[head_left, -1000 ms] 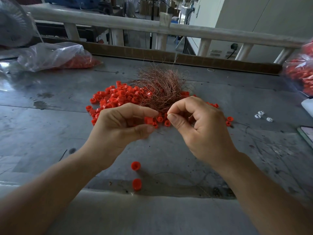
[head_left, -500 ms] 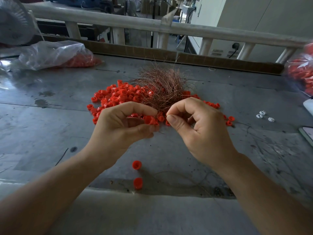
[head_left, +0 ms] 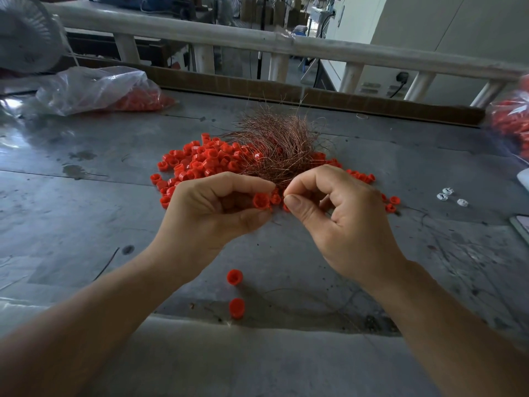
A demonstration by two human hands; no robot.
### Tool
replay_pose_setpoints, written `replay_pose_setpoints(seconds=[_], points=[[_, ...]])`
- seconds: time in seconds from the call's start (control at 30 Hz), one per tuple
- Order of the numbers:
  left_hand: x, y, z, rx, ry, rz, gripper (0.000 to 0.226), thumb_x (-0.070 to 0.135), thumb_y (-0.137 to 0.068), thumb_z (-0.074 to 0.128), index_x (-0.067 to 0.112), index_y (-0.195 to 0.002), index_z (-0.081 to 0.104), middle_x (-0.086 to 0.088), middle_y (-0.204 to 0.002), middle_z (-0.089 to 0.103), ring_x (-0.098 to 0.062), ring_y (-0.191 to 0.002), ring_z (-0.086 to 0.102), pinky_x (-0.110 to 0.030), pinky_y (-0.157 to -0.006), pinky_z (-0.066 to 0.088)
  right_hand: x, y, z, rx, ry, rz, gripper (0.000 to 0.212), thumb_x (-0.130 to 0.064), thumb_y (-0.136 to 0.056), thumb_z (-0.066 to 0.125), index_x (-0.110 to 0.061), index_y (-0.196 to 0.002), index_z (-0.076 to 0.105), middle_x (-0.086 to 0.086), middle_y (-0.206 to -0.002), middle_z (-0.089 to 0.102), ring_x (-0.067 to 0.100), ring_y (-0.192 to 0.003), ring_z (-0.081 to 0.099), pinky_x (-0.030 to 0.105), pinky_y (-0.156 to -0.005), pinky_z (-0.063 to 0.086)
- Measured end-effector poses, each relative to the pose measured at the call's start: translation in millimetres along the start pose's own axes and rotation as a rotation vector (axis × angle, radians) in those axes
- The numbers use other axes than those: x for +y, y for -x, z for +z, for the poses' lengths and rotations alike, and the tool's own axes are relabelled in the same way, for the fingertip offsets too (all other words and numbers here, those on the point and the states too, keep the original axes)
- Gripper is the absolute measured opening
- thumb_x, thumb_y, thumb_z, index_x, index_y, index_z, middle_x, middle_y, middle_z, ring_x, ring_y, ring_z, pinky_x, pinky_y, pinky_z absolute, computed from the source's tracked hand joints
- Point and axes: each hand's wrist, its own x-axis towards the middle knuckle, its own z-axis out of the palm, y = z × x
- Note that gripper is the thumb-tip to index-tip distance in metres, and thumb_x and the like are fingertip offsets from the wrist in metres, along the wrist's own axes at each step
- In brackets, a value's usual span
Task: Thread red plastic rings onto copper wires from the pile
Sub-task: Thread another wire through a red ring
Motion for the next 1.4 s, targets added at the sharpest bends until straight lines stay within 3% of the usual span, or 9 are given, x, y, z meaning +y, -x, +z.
replay_pose_setpoints(seconds=[0.23, 0.47, 0.9, 1.07, 1.2, 1.3, 1.4], points=[[1.1, 0.2, 0.7, -0.018, 0.036, -0.01, 0.032, 0.012, -0.058, 0.07, 0.018, -0.09, 0.071, 0.004, -0.079, 0.072, -0.011, -0.074, 0.068, -0.023, -0.067, 0.056, 0.9, 0.0, 3.1, -0.056, 0.016, -0.004, 0.006, -0.012, -0.079, 0.06, -0.008, -0.078, 0.064, -0.003, -0.074, 0.059, 0.006, -0.069, 0.052, 0.008, -0.064, 0.038], [1.0, -1.0, -0.8, -0.075, 0.137, -0.053, 0.037, -0.005, -0.061, 0.072, 0.014, -0.092, 0.071, 0.003, -0.081, 0.073, -0.01, -0.077, 0.068, -0.018, -0.068, 0.053, -0.8, 0.9, 1.5, -0.058, 0.051, -0.01, 0.005, -0.011, -0.079, 0.061, -0.008, -0.078, 0.064, -0.007, -0.074, 0.055, -0.005, -0.066, 0.047, 0.004, -0.064, 0.035], [0.3, -0.6, -1.9, -0.111, 0.149, -0.063, 0.031, 0.013, -0.066, 0.065, 0.02, -0.095, 0.073, 0.001, -0.086, 0.073, -0.011, -0.077, 0.067, -0.016, -0.065, 0.051, -1.1, -0.8, -1.4, -0.073, 0.088, 0.039, 0.009, -0.015, -0.078, 0.059, -0.009, -0.078, 0.065, -0.002, -0.074, 0.06, 0.003, -0.066, 0.05, 0.007, -0.063, 0.036], [0.8, -0.8, -2.5, -0.1, 0.206, -0.114, 0.03, 0.013, -0.063, 0.066, 0.023, -0.091, 0.075, 0.001, -0.081, 0.073, -0.01, -0.074, 0.068, -0.015, -0.063, 0.051, -2.2, -0.8, -4.5, -0.113, -0.011, 0.098, 0.016, -0.008, -0.077, 0.055, -0.009, -0.084, 0.069, -0.001, -0.079, 0.065, 0.007, -0.072, 0.057, 0.011, -0.063, 0.042], [1.7, -1.1, -2.1, -0.096, 0.234, -0.138, 0.03, 0.008, -0.062, 0.071, 0.022, -0.088, 0.075, 0.0, -0.08, 0.074, -0.011, -0.073, 0.069, -0.017, -0.064, 0.052, -2.1, -1.1, -5.7, -0.106, -0.121, 0.151, 0.02, 0.0, -0.079, 0.059, -0.019, -0.079, 0.066, -0.013, -0.069, 0.06, 0.004, -0.06, 0.056, 0.014, -0.055, 0.043], [3.0, -1.7, -1.8, -0.1, 0.311, -0.165, 0.028, 0.014, -0.059, 0.067, 0.02, -0.085, 0.076, -0.002, -0.08, 0.074, -0.011, -0.073, 0.069, -0.017, -0.064, 0.053, -0.8, -2.9, -6.4, -0.114, -0.248, 0.268, 0.029, 0.002, -0.08, 0.06, -0.026, -0.078, 0.053, -0.004, -0.063, 0.06, 0.022, -0.056, 0.057, 0.037, -0.052, 0.05], [2.8, -1.6, -2.9, -0.138, 0.395, -0.202, 0.027, 0.011, -0.059, 0.066, 0.016, -0.083, 0.076, -0.004, -0.084, 0.074, -0.011, -0.073, 0.069, -0.019, -0.063, 0.054, -0.8, -3.7, -4.6, -0.175, -0.426, 0.392, 0.031, 0.006, -0.077, 0.062, -0.022, -0.077, 0.047, -0.003, -0.059, 0.059, 0.013, -0.05, 0.056, 0.026, -0.046, 0.046]])
